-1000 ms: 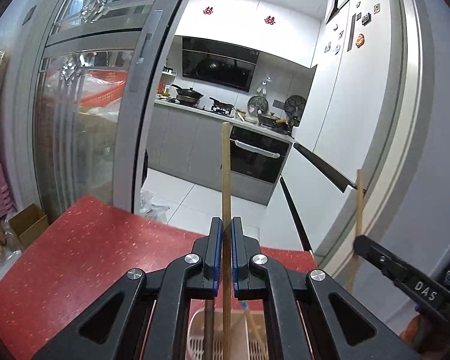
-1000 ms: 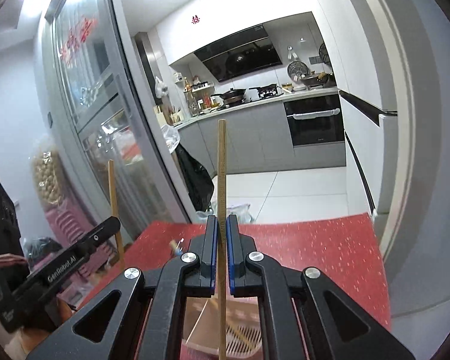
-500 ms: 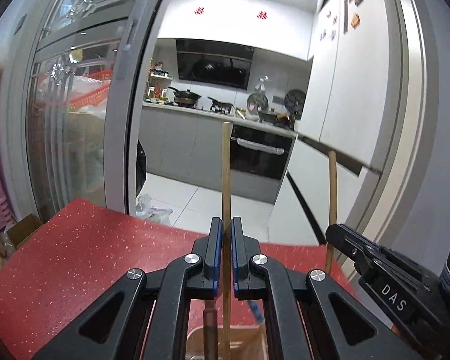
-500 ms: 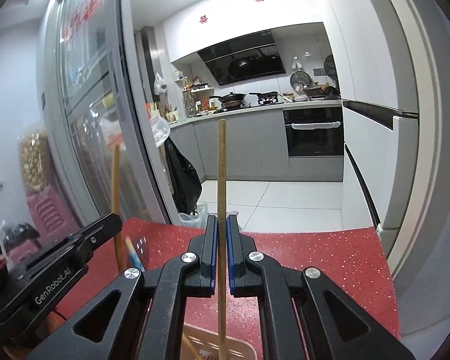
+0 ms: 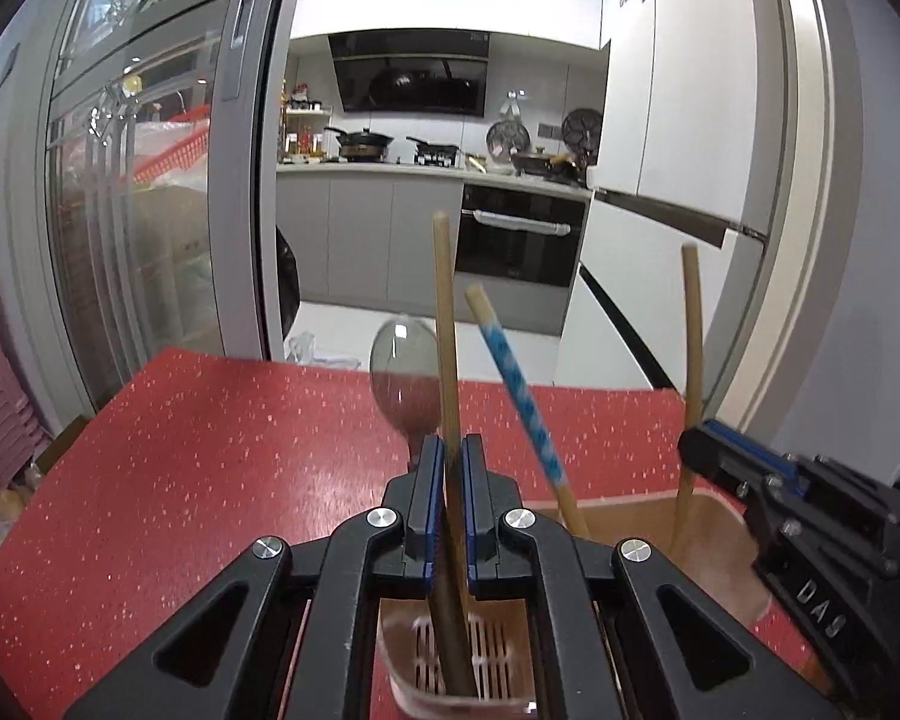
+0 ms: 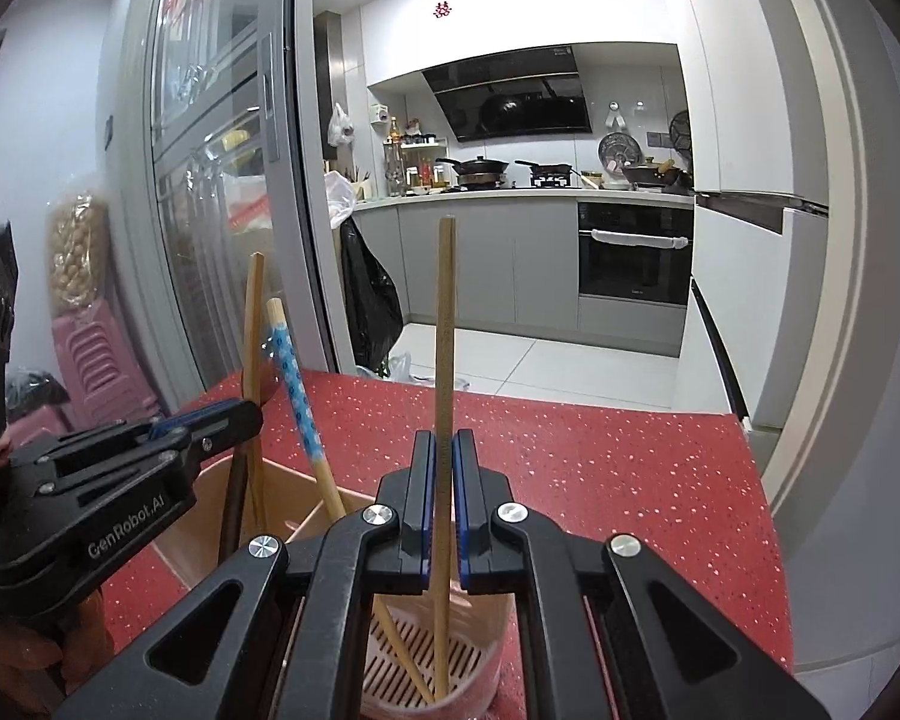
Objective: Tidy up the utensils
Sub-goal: 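Open both tools to drop the chopsticks into the caddy, then withdraw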
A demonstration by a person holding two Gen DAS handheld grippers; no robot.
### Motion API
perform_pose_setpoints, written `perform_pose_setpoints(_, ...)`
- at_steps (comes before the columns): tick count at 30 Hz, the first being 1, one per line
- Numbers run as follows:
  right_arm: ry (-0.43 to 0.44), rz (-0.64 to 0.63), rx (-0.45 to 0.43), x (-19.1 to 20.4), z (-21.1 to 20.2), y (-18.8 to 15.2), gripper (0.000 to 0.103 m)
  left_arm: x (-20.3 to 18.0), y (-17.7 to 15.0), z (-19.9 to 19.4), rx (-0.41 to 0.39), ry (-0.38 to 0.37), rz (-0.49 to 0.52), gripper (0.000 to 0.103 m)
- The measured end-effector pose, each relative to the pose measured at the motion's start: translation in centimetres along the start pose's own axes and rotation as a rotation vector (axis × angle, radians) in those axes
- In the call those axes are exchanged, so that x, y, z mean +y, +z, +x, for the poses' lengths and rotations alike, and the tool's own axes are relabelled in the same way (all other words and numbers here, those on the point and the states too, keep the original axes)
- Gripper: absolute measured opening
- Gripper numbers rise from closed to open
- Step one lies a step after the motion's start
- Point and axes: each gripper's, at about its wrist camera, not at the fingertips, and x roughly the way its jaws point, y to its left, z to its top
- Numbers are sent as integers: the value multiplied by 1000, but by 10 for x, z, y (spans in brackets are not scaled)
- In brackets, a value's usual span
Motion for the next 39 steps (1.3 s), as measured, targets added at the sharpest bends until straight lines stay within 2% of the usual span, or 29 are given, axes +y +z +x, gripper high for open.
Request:
perform_pose_setpoints(9, 37, 30, 79, -5, 7, 7, 8, 1, -8, -10, 49, 18, 3, 31)
perform_pose_setpoints(10, 48, 32, 94, -5, 8, 7, 12, 2, -9, -12, 49, 21, 0, 31)
perform_pose_setpoints(11, 58, 33, 107, -5, 9, 6, 23, 3, -9, -15, 47, 23, -7, 31)
perform_pose_setpoints(13, 61, 38, 113, -5, 7, 3, 38, 6, -11, -20, 46, 25, -23, 31)
perform_pose_setpoints(25, 74, 83, 96, -12, -26, 4, 39, 32, -14, -33, 64, 45, -84, 32)
perform_pose_setpoints(26, 78, 90, 98, -13, -29, 3, 40, 35, -14, -33, 68, 44, -95, 34)
perform_pose_setpoints(27, 81, 94, 98, -14, -32, 3, 41, 37, -14, -33, 73, 45, -101, 78)
perform_pose_setpoints(28, 83, 98, 98, -15, -35, 3, 44, 39, -13, -32, 90, 63, -109, 103)
perform_pose_setpoints(29, 84, 102, 98, -16, -38, 2, 46, 42, -13, -34, 73, 88, -114, 103)
perform_pose_setpoints(34, 101, 120, 111, -15, -53, -2, 54, 50, -12, -37, 78, 90, -114, 103)
perform_pose_setpoints(39, 117, 125, 148, -10, -73, -13, 64, 57, -28, -51, 131, 68, -99, 103)
